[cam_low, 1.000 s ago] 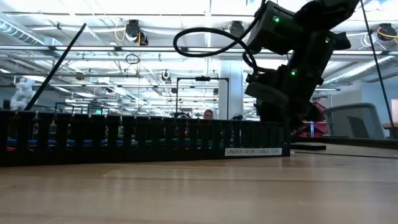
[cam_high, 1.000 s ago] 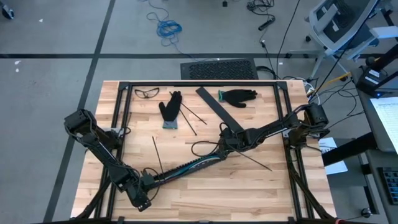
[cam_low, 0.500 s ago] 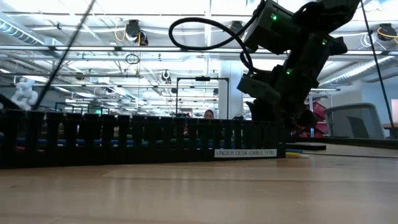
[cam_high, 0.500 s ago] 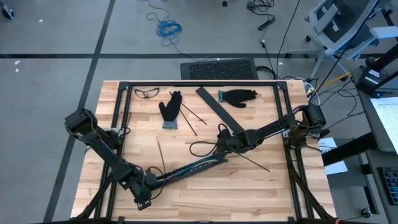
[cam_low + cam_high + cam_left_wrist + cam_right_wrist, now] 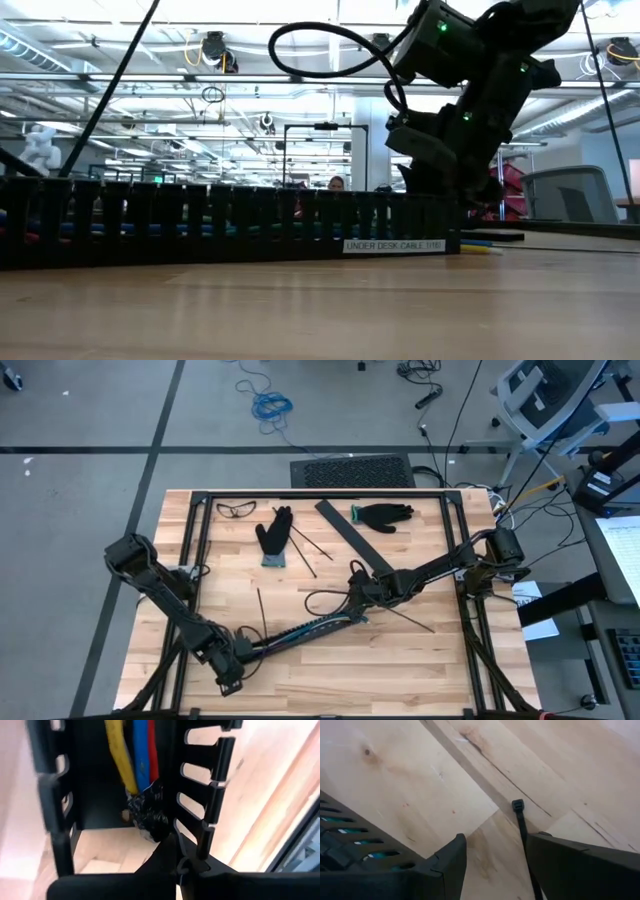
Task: Ziptie cables
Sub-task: Put the ziptied cables in the black cable duct
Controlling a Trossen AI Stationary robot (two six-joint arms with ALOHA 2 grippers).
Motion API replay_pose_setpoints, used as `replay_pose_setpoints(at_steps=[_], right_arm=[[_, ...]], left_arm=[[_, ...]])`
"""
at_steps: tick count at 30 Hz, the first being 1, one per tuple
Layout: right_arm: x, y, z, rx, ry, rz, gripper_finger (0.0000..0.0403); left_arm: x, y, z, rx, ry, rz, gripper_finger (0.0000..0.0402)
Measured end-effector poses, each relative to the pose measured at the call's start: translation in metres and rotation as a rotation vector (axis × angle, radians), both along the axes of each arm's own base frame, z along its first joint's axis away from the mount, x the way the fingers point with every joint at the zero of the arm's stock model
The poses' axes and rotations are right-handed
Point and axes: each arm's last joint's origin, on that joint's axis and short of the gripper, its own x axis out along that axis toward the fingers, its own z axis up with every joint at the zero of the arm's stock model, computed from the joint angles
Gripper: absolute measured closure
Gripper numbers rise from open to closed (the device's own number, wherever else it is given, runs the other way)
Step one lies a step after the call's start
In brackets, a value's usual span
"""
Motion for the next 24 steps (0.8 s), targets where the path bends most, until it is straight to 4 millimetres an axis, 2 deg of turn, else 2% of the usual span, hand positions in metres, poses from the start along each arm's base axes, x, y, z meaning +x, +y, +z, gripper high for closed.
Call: replay_pose_setpoints(at_steps=[4, 11, 16, 24], right_arm=[[0.001, -0.002, 0.000, -0.014, 0.004, 0.031, 0.0211], [0.000, -0.004, 0.002, -0.050, 0.020, 0.093, 0.0211], [-0.005, -0.016, 0.007, -0.119, 0.059, 0.058, 0.0211], [-0.008, -0.027, 0.014, -0.141, 0.060, 0.031, 0.0211]], left_arm=[[-0.006, 0.002, 0.001, 0.040, 0.031, 0.007, 0.0401], [-0.018, 0.013, 0.001, 0.114, 0.190, 0.007, 0.0401], [-0.035, 0.033, 0.006, 0.310, 0.306, 0.100, 0.0401], [-0.030, 0.042, 0.013, 0.382, 0.179, 0.115, 0.0402]])
